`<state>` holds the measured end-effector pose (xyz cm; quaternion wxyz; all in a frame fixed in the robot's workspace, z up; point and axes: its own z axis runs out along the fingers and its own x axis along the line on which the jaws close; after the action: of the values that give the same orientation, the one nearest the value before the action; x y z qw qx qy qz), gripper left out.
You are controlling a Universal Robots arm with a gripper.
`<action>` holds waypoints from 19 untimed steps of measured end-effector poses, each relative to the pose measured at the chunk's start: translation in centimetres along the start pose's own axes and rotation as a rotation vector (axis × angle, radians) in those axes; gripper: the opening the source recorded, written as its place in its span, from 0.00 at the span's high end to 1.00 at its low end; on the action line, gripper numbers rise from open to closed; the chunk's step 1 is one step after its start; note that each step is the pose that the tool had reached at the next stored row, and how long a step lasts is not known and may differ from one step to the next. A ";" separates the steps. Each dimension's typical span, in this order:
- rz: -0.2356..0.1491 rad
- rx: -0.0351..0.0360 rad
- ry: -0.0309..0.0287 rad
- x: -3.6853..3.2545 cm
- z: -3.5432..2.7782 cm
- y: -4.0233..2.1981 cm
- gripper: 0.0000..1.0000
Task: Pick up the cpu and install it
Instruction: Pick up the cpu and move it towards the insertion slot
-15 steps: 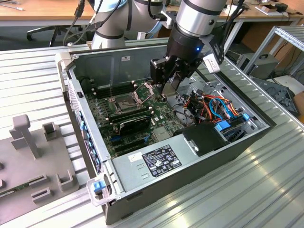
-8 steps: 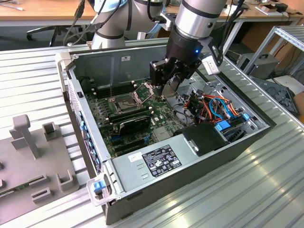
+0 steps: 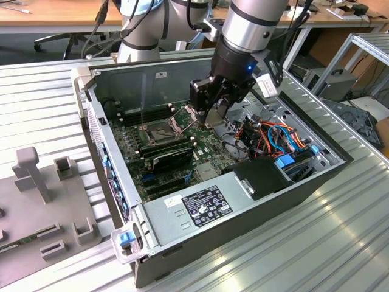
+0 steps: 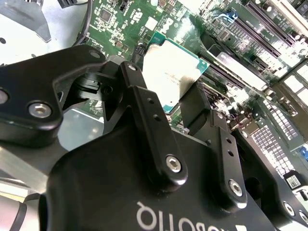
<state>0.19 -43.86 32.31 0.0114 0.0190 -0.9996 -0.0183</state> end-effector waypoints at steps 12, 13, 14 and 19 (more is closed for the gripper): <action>0.000 0.0000 0.0000 0.30 0.55 0.67 0.45; 0.000 -0.0001 0.0000 0.30 0.59 0.74 0.45; 0.000 -0.0001 0.0000 0.30 0.61 0.81 0.45; 0.000 -0.0001 0.0000 0.28 0.83 1.27 0.45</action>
<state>-0.16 -42.57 31.54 0.0114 0.0190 -0.9996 -0.0184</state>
